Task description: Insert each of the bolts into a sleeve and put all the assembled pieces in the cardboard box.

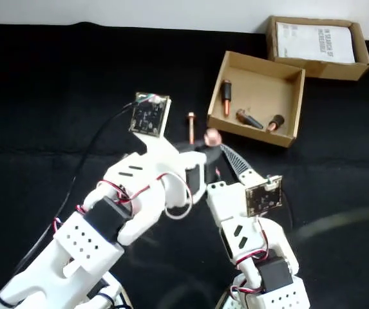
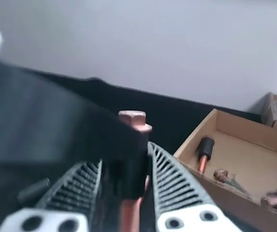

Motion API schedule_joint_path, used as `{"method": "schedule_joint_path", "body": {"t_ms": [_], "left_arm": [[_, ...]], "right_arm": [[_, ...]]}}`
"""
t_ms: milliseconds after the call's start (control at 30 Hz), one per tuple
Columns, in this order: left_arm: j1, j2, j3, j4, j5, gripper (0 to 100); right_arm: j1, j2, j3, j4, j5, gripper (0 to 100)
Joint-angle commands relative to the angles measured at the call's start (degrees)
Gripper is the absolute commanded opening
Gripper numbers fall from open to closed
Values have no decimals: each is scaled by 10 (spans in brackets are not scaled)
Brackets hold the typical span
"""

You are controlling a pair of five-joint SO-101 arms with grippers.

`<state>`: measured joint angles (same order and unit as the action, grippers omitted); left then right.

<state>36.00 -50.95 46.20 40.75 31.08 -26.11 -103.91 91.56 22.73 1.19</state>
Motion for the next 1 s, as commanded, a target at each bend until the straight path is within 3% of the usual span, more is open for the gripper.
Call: {"method": "schedule_joint_path", "body": {"t_ms": [0,267,500,733,967], "left_arm": [[26,-13,-60,89,4,257],[44,-15,-189,225,2,255],[-40,-15,-266,267,1,255],[-145,-19,-255,267,-77,255],[-190,-77,-155,263,-79,255]], "right_arm": [[0,0,-8,-13,21,8],[33,0,-8,-13,24,8],[127,0,-29,-9,11,8],[185,80,-151,28,-38,8],[207,260,-298,27,-62,8]]}}
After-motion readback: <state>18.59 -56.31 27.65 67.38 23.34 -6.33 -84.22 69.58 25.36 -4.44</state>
